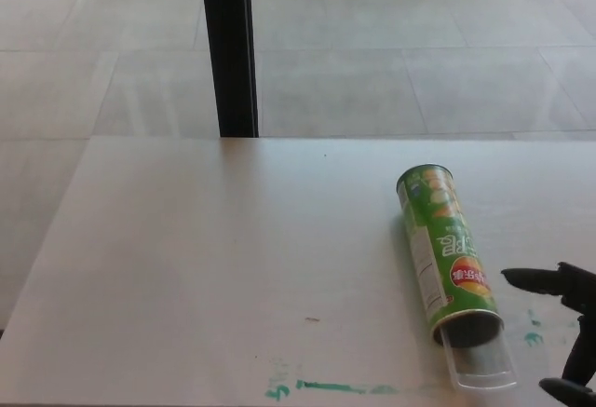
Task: Use the finger on the right hand of the robot to pull out the chips tray kept inside a container in the middle of the desk
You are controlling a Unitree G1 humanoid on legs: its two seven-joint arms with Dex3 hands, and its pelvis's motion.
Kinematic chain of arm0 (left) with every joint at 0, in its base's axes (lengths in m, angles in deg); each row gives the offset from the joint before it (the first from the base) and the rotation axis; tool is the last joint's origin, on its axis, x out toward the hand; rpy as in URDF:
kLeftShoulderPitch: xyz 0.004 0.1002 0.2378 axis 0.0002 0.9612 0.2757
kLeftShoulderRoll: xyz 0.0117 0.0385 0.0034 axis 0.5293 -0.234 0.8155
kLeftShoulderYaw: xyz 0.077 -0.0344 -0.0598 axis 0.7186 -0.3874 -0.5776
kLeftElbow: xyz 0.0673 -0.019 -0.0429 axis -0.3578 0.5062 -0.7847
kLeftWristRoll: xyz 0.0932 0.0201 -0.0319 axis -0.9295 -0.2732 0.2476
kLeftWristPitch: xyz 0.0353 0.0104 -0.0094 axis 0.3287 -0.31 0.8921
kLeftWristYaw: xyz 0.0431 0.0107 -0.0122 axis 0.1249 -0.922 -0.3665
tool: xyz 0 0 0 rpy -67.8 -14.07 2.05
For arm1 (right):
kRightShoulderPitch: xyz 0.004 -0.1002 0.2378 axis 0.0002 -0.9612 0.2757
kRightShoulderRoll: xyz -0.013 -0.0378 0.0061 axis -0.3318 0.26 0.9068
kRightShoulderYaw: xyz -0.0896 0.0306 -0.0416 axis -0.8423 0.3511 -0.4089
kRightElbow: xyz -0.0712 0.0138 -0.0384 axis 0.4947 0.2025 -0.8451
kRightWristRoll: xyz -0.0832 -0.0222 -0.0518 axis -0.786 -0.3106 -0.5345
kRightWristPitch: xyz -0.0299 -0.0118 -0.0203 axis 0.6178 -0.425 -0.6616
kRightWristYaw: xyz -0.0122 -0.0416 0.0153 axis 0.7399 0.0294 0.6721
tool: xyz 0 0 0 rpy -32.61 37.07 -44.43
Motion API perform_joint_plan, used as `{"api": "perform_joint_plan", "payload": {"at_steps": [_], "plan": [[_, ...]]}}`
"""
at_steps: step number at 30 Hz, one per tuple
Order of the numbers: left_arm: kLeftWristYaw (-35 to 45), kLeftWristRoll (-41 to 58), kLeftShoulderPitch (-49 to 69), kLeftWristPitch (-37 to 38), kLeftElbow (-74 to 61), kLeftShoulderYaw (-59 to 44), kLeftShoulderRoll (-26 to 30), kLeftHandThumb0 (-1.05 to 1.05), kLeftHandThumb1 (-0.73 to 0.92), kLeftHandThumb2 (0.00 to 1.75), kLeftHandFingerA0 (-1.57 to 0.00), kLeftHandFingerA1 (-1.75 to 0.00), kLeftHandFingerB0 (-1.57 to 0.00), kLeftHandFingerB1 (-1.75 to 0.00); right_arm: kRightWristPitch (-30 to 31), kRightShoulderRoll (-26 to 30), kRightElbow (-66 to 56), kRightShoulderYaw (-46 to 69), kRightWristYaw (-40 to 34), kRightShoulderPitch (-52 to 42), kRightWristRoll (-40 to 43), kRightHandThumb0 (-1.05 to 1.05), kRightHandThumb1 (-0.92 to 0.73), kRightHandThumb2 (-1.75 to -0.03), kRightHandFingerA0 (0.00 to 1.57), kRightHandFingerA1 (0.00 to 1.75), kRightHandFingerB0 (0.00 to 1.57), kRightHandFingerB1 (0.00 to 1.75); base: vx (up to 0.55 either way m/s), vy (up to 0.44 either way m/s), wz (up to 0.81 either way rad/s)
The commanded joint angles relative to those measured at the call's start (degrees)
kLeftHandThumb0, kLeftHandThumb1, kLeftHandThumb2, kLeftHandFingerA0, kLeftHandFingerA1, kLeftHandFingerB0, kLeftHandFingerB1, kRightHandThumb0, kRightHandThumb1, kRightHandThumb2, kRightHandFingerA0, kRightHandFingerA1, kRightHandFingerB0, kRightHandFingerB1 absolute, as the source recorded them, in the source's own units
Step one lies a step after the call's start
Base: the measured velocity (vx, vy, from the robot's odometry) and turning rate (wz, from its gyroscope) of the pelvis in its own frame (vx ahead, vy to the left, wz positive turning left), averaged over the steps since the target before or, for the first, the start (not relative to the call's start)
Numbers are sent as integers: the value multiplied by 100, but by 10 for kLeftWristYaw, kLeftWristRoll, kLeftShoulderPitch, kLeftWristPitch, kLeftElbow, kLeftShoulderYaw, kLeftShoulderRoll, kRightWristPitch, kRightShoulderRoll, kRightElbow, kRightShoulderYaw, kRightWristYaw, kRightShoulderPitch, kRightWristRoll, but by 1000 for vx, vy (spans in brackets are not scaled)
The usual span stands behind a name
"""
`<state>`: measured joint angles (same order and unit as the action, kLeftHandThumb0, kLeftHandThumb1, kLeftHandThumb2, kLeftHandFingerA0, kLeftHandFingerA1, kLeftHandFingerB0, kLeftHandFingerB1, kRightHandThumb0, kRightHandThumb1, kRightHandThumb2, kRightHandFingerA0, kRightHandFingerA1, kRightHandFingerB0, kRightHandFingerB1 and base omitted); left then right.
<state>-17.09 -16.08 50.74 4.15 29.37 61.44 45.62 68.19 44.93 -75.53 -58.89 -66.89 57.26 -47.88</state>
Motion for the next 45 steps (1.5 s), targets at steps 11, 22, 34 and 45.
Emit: {"api": "perform_joint_plan", "payload": {"at_steps": [11, 22, 34, 45], "plan": [[0, 0, -9, -6, 6, 0, 19, -48, 73, 61, -60, -65, -61, -57, 34, 69, 60, -117, 44, 95, -199, -9, -51, -54, 96, 106, 35, 37, 0, 0, 0], [-1, -2, -12, -4, 3, 3, 16, -48, 73, 62, -59, -66, -61, -58, 48, 77, 101, -184, 47, 154, -299, -14, -49, -55, 92, 109, 33, 36, 0, 0, 0], [-2, -4, -17, -8, 8, 5, 14, -47, 74, 62, -58, -62, -54, -52, 54, 82, 194, -240, 20, 191, -378, -14, -47, -53, 97, 105, 36, 38, 0, 0, 0], [-2, -1, -18, -12, 9, 4, 11, -47, 74, 62, -58, -63, -55, -53, 56, 73, 243, -257, 21, 194, -397, -21, -47, -56, 93, 105, 35, 41, 0, 0, 0]]}}
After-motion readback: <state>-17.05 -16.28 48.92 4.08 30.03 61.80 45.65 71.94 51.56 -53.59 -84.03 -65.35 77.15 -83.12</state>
